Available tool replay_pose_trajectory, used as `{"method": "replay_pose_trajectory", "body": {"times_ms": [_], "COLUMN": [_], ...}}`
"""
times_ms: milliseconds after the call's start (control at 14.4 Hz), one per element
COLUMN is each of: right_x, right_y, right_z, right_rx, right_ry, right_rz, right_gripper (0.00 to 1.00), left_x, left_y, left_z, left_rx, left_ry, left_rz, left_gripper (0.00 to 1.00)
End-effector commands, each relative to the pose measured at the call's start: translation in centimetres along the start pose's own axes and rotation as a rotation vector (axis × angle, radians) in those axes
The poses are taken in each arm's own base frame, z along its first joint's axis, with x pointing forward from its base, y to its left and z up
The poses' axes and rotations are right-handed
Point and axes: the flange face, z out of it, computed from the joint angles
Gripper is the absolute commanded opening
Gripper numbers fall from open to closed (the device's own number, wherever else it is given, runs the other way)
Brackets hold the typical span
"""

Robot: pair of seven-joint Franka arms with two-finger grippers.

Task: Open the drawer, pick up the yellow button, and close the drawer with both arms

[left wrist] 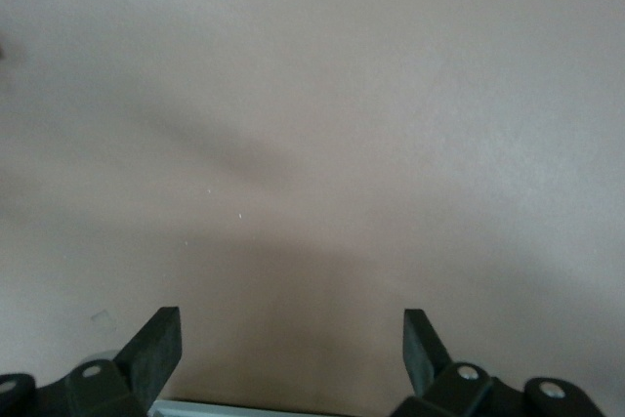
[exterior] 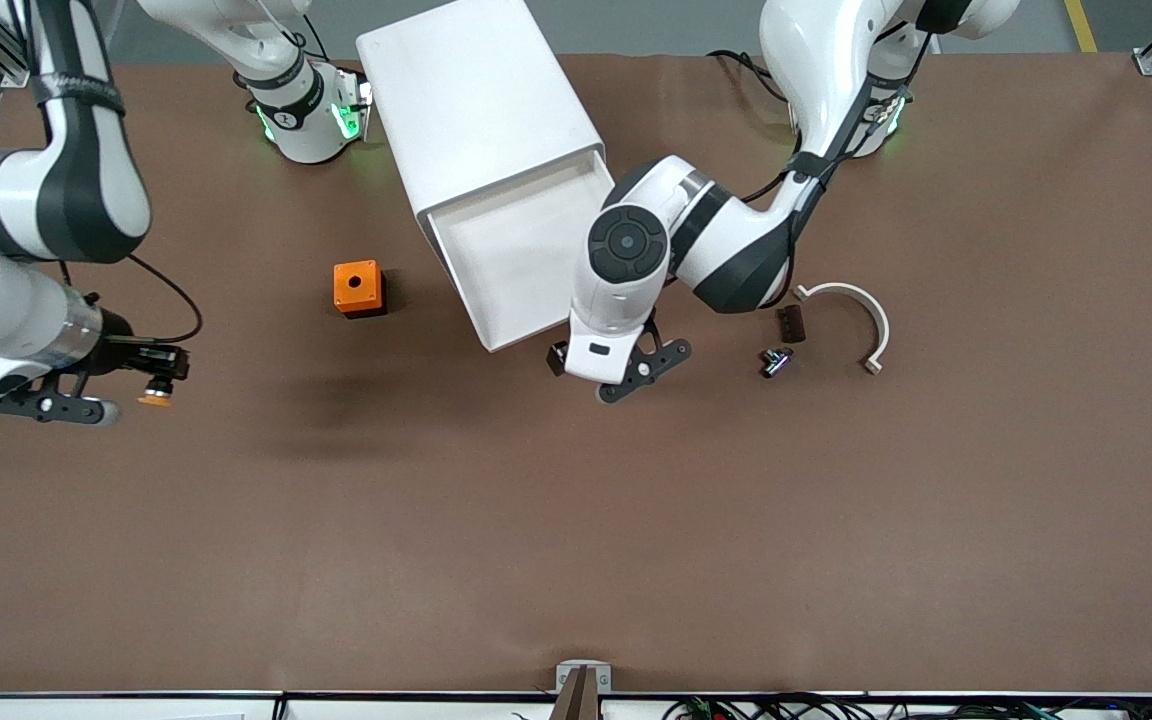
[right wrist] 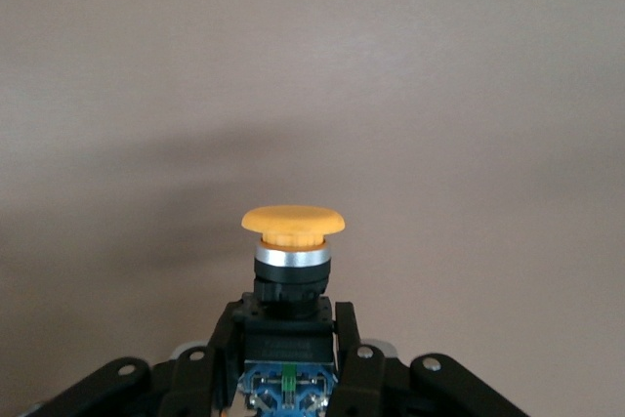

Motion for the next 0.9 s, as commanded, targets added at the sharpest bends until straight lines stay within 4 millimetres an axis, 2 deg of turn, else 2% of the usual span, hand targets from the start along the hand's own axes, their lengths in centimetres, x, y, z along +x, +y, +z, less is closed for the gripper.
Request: {"method": "replay_pose_trajectory", "body": {"times_ms": [0, 139, 278, 486, 833], "right_x": [-1.7, -2.6, -3.8, -4.0, -3.4], "right_y": [4.1, 7.4, 9.3, 11.8, 13.5], "right_z": [3.8, 7.5, 10.6, 13.7, 18.2], "right_rx": [0.021, 0.018, 0.013, 0.008, 0.014], "right_ry": [0.041, 0.088, 0.127, 0.136, 0.100], "right_rz": [-0.041, -0.063, -0.066, -0.063, -0.031], "right_gripper": [0.00, 0.00, 0.00, 0.00, 0.00], "left_x": [-2.6, -4.1, -5.3, -7.5, -12.1], "left_y": [0.6, 0.9, 1.2, 1.7, 2.4], "left_z": [0.0, 0.1, 0.3, 0.5, 1.0], "left_rx": [0.011, 0.013, 0.015, 0.017, 0.025], "left_ry": [0.002, 0.002, 0.002, 0.003, 0.001], "left_rz": [0.026, 0.046, 0.063, 0.094, 0.157], "left_gripper": [1.00, 1.00, 1.00, 1.00, 1.00]}}
